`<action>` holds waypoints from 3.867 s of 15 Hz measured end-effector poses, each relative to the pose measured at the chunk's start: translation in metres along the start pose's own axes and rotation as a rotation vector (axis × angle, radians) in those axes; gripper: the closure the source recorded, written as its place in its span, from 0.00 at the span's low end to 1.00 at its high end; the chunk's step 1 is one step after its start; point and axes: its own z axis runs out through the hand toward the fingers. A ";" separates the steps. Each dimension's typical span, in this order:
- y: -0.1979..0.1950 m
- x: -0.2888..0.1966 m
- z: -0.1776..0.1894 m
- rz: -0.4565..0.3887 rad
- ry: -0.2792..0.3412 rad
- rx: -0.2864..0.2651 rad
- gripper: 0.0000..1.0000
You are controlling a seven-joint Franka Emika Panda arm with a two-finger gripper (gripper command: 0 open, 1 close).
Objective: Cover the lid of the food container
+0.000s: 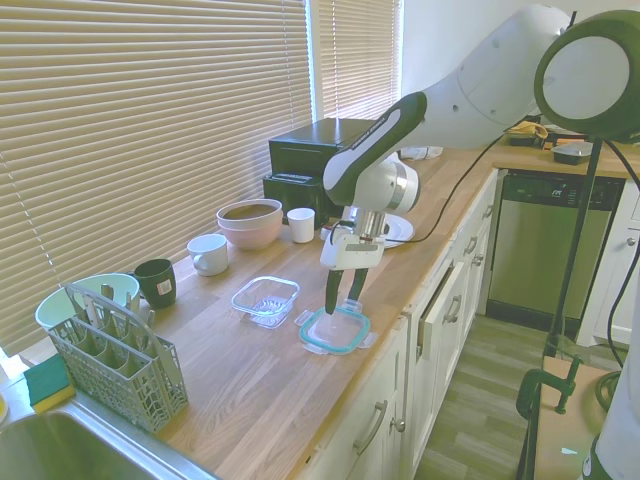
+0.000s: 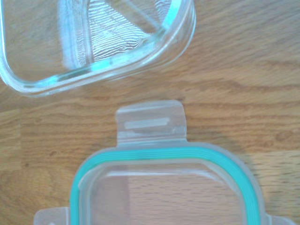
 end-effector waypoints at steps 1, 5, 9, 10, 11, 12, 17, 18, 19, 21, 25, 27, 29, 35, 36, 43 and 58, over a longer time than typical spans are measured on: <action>0.000 0.000 0.001 0.002 -0.001 -0.001 1.00; 0.005 0.000 0.004 0.010 -0.007 -0.004 1.00; 0.018 0.005 0.002 0.029 -0.009 0.003 1.00; 0.021 0.005 0.002 0.032 -0.009 0.004 1.00; 0.023 0.006 0.002 0.034 -0.009 0.004 1.00; 0.025 0.007 0.002 0.036 -0.010 0.004 1.00; 0.030 0.007 0.003 0.039 -0.014 0.002 1.00; 0.030 0.006 0.003 0.038 -0.016 0.002 1.00; 0.029 0.006 0.003 0.037 -0.017 0.002 1.00; 0.029 0.005 0.002 0.036 -0.017 0.003 1.00; 0.027 0.004 -0.009 0.032 0.003 0.003 1.00; 0.024 0.000 -0.030 0.036 0.037 0.001 1.00; 0.021 -0.005 -0.047 0.041 0.063 0.004 1.00; 0.009 -0.021 -0.101 0.043 0.125 -0.007 1.00; 0.005 -0.025 -0.113 0.040 0.132 -0.007 1.00; -0.017 -0.031 -0.163 -0.028 0.168 -0.037 1.00; -0.111 0.027 -0.207 -0.228 0.173 -0.225 1.00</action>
